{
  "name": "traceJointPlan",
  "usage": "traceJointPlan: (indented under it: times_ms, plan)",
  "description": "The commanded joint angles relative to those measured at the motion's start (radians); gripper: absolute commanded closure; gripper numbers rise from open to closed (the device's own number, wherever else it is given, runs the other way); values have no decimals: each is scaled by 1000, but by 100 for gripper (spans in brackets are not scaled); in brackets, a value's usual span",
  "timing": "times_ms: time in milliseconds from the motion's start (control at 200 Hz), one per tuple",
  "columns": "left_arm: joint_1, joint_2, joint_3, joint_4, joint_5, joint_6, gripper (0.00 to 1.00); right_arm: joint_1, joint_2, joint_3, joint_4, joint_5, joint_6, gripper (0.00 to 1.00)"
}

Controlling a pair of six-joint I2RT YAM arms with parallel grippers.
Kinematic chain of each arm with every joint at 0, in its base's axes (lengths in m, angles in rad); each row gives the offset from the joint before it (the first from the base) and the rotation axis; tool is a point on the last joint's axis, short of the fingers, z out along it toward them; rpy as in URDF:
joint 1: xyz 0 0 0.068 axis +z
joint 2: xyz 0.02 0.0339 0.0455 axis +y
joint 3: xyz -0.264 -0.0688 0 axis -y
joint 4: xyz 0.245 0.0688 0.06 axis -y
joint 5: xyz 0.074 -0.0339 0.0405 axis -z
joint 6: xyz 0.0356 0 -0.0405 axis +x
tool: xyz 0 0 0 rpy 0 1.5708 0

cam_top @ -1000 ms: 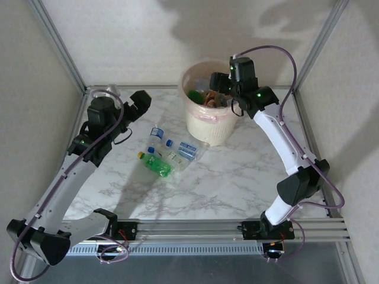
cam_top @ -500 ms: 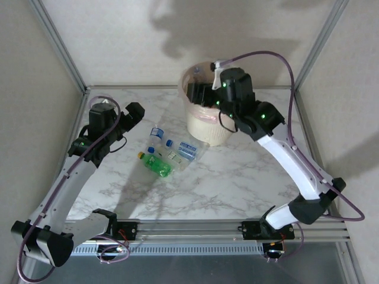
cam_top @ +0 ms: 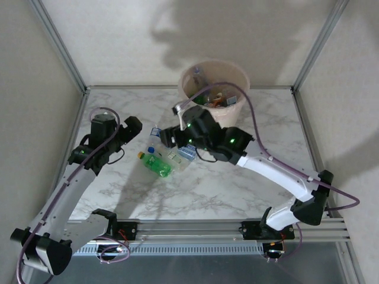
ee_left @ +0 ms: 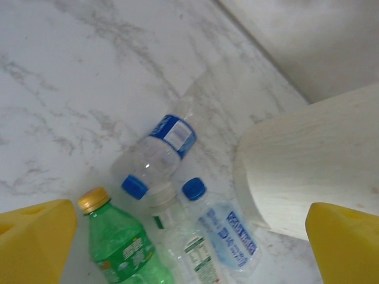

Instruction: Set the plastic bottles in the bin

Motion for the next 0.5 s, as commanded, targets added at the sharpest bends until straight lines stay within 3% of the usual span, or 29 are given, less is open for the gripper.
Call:
traceJointPlan:
  times_ms: [0,496]
  plan:
    - [13,-14,-25,-37,-37,-19,3,22,42,-74,77,-34,40,29]
    - [96,24,-14,-28,-35,38,5,34,331,-67,89,-99,53,26]
